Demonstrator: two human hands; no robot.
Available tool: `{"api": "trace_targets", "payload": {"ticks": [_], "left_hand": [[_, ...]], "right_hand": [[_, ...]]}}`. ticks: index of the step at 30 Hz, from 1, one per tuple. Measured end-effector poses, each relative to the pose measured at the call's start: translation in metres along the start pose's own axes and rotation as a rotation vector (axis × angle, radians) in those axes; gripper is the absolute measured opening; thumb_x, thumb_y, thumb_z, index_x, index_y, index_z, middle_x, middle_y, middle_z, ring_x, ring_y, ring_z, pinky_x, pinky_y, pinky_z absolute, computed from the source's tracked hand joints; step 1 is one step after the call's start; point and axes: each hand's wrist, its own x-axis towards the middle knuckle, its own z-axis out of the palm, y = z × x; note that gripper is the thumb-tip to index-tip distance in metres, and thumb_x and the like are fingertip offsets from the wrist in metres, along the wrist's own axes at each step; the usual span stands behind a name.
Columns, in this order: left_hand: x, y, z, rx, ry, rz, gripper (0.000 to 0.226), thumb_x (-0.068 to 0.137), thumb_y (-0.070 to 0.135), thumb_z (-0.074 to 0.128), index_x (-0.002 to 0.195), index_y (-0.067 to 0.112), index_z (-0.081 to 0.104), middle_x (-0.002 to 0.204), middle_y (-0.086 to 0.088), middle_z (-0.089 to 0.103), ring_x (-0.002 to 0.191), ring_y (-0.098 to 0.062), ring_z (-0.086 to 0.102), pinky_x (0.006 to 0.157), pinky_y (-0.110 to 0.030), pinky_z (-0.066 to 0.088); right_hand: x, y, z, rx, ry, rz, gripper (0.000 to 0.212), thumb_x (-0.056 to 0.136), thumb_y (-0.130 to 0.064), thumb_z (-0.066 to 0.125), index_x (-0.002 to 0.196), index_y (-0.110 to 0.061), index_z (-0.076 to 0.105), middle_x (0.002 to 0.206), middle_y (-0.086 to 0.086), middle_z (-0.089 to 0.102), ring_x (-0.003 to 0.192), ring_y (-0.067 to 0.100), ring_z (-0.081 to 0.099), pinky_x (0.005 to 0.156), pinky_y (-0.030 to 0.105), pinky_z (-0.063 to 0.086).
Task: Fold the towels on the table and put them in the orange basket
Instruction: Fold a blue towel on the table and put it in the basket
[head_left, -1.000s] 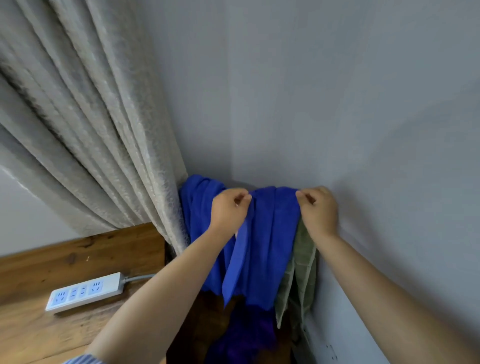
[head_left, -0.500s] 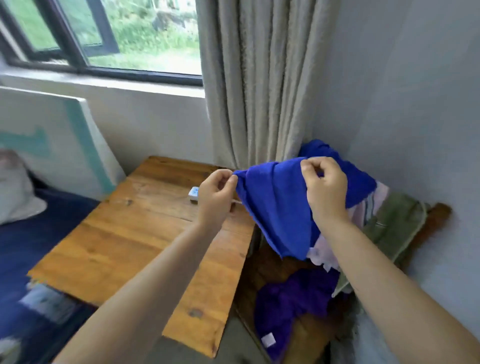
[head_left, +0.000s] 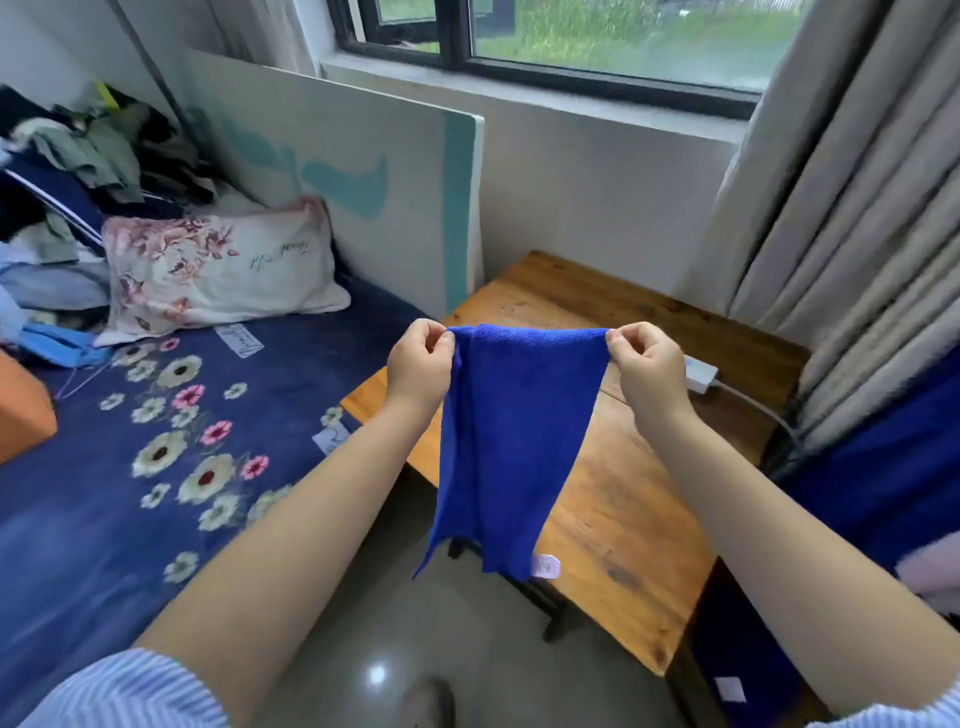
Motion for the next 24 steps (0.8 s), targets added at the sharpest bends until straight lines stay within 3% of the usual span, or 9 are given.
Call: {"api": "trace_targets", "payload": {"ticks": [5, 10, 16, 20, 24], "left_hand": [[0.077, -0.041, -0.051, 0.126, -0.079, -0.056, 0.033, 0.093, 0.010, 0.042, 0.063, 0.024, 0.040, 0.066, 0.010, 0.045, 0.059, -0.003, 0.039, 0.052, -0.016, 0.032], [0.141, -0.058, -0.079, 0.181, -0.209, -0.073, 0.029, 0.091, 0.009, 0.042, 0.065, 0.022, 0.043, 0.068, 0.008, 0.047, 0.060, -0.008, 0.042, 0.051, -0.018, 0.035], [0.186, -0.066, -0.071, -0.147, -0.503, -0.081, 0.030, 0.092, -0.004, 0.042, 0.078, 0.016, 0.059, 0.061, 0.005, 0.052, 0.042, 0.004, 0.047, 0.044, -0.005, 0.037], [0.214, -0.070, -0.053, -0.138, -0.543, -0.154, 0.020, 0.089, -0.004, 0.046, 0.090, 0.004, 0.064, 0.063, 0.005, 0.056, 0.047, 0.003, 0.051, 0.045, -0.005, 0.039], [0.244, -0.067, -0.029, 0.007, -0.601, -0.078, 0.013, 0.079, 0.007, 0.068, 0.071, 0.017, 0.064, 0.068, 0.007, 0.060, 0.061, -0.003, 0.053, 0.051, -0.004, 0.042]], "right_hand": [[0.024, -0.018, 0.082, -0.070, -0.012, 0.017, 0.028, 0.093, -0.015, 0.046, 0.066, -0.024, 0.050, 0.069, -0.005, 0.050, 0.065, 0.008, 0.044, 0.059, 0.022, 0.039], [0.056, -0.028, 0.118, -0.129, 0.057, 0.028, 0.016, 0.092, -0.012, 0.047, 0.079, -0.009, 0.054, 0.072, 0.000, 0.051, 0.073, 0.017, 0.047, 0.068, 0.032, 0.041], [0.085, -0.016, 0.139, -0.080, 0.088, 0.183, 0.027, 0.093, -0.013, 0.044, 0.068, -0.020, 0.049, 0.070, -0.002, 0.051, 0.065, 0.012, 0.050, 0.062, 0.024, 0.043], [0.104, -0.006, 0.137, -0.110, 0.077, 0.220, 0.024, 0.094, -0.015, 0.045, 0.072, -0.021, 0.051, 0.075, -0.002, 0.056, 0.068, 0.009, 0.054, 0.065, 0.025, 0.045], [0.131, 0.004, 0.133, -0.141, 0.085, 0.228, 0.021, 0.094, -0.014, 0.044, 0.076, -0.018, 0.052, 0.075, -0.003, 0.056, 0.071, 0.010, 0.053, 0.065, 0.025, 0.045]]}}
